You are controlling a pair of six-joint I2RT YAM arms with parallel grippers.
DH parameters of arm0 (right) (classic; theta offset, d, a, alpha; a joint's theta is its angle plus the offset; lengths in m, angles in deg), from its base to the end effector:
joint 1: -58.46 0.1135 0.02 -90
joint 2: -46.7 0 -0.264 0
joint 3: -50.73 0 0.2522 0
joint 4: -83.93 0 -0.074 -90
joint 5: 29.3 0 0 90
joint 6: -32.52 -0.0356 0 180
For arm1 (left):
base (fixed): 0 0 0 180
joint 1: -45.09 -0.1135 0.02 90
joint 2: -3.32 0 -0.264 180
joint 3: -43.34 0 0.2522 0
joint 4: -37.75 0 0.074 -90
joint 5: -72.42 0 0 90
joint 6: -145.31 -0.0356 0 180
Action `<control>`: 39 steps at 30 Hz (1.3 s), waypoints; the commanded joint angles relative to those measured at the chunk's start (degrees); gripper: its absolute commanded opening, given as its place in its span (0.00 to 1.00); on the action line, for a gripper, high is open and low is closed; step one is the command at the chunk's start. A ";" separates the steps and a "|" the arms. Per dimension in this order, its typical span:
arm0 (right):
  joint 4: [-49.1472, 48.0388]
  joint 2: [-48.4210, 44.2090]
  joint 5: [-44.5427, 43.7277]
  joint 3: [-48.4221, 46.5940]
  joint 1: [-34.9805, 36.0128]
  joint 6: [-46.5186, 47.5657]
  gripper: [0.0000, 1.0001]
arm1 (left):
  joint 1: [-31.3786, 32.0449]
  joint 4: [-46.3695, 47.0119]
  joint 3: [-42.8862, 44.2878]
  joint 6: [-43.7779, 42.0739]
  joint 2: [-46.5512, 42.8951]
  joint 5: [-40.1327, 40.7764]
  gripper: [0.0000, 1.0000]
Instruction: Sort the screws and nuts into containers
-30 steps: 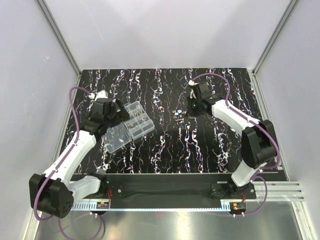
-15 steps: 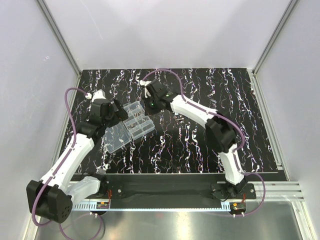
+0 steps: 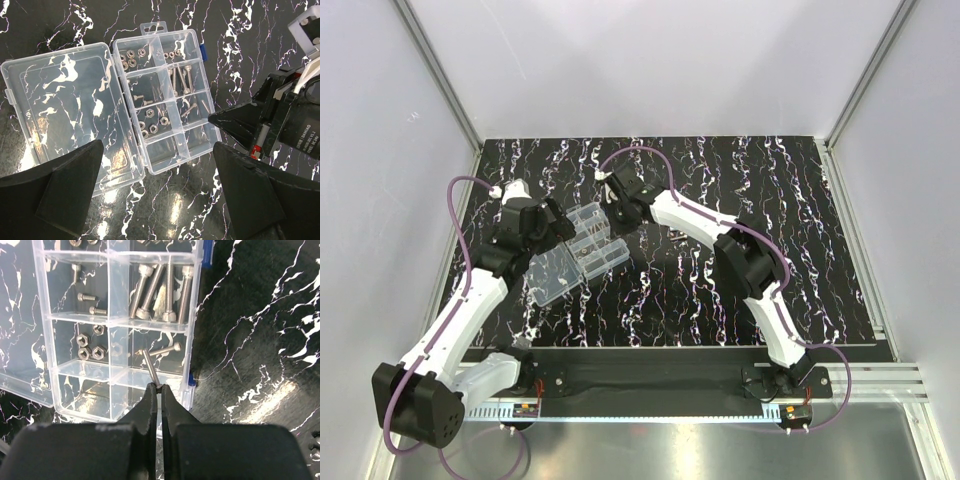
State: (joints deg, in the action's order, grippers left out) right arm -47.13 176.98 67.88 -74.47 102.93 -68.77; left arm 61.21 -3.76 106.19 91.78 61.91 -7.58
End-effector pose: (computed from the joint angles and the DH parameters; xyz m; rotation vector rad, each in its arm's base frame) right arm 0.3581 0.3577 0.2041 -0.7906 2.4687 0.5373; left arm 0.2138 -0.0553 0.2915 -0.4882 2.1734 -0.3143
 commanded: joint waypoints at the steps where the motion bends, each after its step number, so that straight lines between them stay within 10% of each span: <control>1: 0.77 0.59 1.26 -3.17 1.15 0.83 0.03 | 0.14 1.20 0.14 0.27 -0.67 1.07 0.99; 11: 1.73 -2.31 2.31 -4.14 1.15 0.22 0.50 | 0.14 1.56 -0.21 0.27 -0.58 0.81 0.99; 17: 6.56 -7.73 -10.57 -3.54 -0.60 -3.11 0.52 | 0.14 2.08 -0.30 0.27 -0.49 0.02 0.99; 29: -1.69 -29.20 -18.93 34.09 -20.56 -15.69 0.51 | 0.23 3.31 -0.74 0.01 0.12 -2.44 0.99; 39: -16.01 -29.73 -22.82 40.77 -21.26 3.72 0.55 | 0.23 2.08 0.05 -0.34 1.18 -0.86 0.99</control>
State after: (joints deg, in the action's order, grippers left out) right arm -55.04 149.77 48.73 -34.82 81.92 -73.44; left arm 61.27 -3.37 106.08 91.78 62.96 -8.81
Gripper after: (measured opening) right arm 0.541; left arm 0.988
